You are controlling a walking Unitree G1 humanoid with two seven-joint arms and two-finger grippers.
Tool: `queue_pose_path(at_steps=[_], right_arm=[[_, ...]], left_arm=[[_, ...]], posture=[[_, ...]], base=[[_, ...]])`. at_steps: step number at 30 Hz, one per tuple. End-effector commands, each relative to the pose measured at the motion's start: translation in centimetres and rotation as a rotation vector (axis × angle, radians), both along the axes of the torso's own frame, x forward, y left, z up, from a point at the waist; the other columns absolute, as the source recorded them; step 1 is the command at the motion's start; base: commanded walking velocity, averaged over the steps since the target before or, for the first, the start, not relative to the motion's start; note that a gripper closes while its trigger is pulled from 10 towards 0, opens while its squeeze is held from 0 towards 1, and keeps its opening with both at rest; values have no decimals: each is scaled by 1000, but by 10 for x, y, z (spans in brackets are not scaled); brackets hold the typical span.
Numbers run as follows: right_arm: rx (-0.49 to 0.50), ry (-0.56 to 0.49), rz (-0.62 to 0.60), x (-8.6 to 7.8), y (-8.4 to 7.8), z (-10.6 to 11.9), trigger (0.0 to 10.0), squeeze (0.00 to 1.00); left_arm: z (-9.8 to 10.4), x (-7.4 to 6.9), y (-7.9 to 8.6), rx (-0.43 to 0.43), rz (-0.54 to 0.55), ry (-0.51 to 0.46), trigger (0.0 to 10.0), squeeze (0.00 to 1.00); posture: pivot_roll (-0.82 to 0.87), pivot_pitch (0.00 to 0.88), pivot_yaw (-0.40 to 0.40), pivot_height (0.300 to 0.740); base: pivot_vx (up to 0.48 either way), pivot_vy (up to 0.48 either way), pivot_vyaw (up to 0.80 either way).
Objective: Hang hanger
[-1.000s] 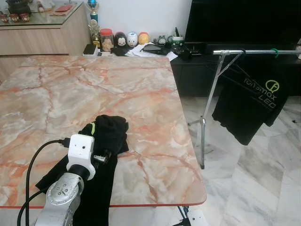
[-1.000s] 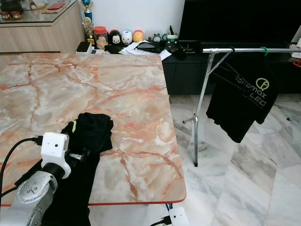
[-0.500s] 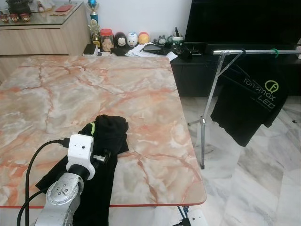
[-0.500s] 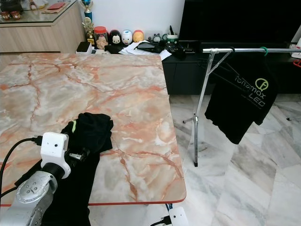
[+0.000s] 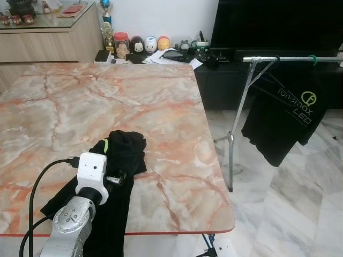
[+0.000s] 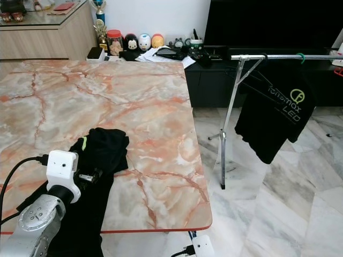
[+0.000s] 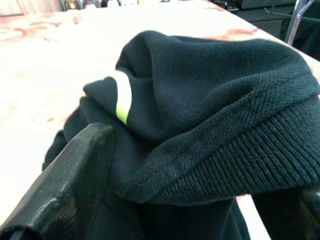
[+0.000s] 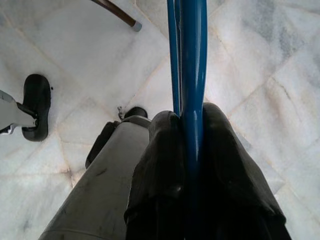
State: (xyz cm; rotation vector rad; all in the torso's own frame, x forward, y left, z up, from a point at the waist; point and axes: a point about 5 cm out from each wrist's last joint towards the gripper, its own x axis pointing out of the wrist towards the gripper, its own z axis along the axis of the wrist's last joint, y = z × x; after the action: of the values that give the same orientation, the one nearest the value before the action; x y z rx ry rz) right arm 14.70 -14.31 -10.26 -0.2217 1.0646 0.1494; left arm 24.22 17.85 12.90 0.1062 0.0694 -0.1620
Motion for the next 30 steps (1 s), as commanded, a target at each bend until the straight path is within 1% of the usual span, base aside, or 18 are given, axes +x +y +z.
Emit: queue_pose_path(at_steps=[1, 24, 30], right_arm=[[50, 9, 14, -3, 16, -1, 10000, 0], [50, 11, 14, -3, 16, -1, 10000, 0], [49, 11, 14, -3, 16, -1, 10000, 0]], left_arm=[[6, 0, -1, 0, -3, -26, 10000, 0], [7, 0, -1, 5, -5, -26, 10000, 0], [4, -2, 3, 14, 7, -14, 10000, 0]], posture=[[44, 0, -40, 740], [45, 0, -40, 740], [46, 0, -39, 740]], base=[[-262, 0, 0], [-295, 0, 0], [-296, 0, 0]])
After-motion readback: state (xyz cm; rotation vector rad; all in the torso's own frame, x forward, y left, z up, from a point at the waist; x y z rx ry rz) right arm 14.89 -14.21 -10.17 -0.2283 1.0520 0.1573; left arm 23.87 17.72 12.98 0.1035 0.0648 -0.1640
